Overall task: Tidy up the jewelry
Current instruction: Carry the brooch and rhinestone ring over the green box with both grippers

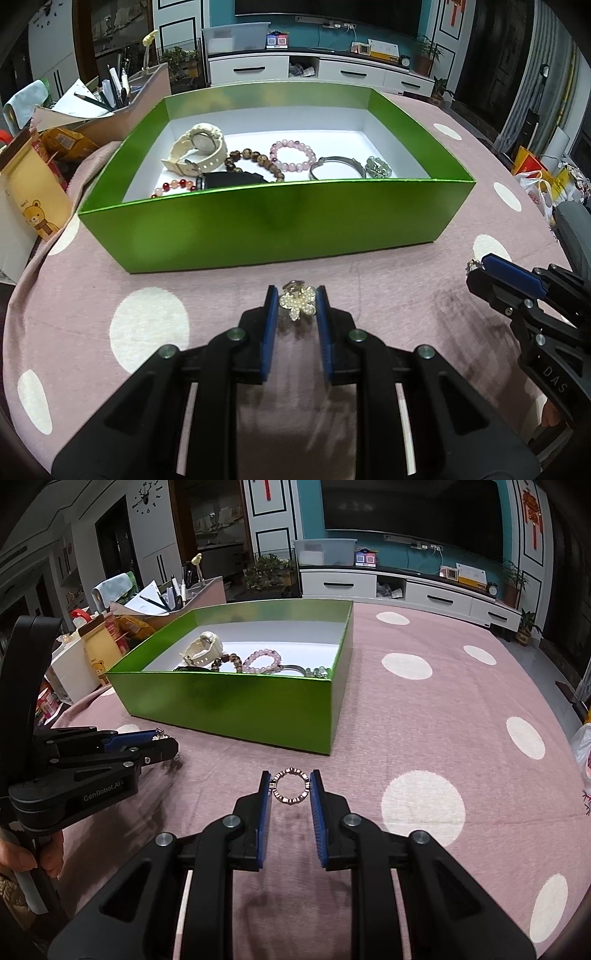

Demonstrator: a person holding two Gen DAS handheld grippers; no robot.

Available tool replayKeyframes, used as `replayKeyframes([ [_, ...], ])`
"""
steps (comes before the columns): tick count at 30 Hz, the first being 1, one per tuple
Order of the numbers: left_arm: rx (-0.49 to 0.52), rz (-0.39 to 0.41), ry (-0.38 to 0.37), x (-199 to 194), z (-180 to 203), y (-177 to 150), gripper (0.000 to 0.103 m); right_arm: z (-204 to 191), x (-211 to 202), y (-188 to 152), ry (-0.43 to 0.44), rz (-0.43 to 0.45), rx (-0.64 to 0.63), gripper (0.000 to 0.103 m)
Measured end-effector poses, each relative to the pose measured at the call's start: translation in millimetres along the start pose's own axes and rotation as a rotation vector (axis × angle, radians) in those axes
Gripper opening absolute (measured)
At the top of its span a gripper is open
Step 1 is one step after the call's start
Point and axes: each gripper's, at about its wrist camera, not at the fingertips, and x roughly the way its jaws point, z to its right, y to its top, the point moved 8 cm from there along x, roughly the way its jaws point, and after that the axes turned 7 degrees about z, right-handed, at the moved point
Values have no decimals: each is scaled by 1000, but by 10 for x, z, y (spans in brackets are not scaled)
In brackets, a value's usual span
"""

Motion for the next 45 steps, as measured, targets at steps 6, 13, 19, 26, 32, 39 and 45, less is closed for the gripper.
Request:
replayKeyframes([
  [6,-3,12,12,-74,-62,15,20,-87,-20,33,8,5,-14,20],
  [13,-5,36,23,-169,-103,73,20,-159,-68,95,13,16,-20,20],
  [19,-4,48,25,-234,-108,107,20,-203,-112,134,17,25,-25,20],
  [26,4,66,30,-300,-109,154,20,-226,-146,195,18,37,-27,20],
  [32,8,78,32,-344,-129,204,20,-260,-183,271,21,53,-32,20],
  [39,13,88,33,-389,-129,243,20,-304,-204,347,22,66,-43,20],
  [45,19,103,35,-435,-129,303,20,-329,-231,430,21,80,-51,20],
])
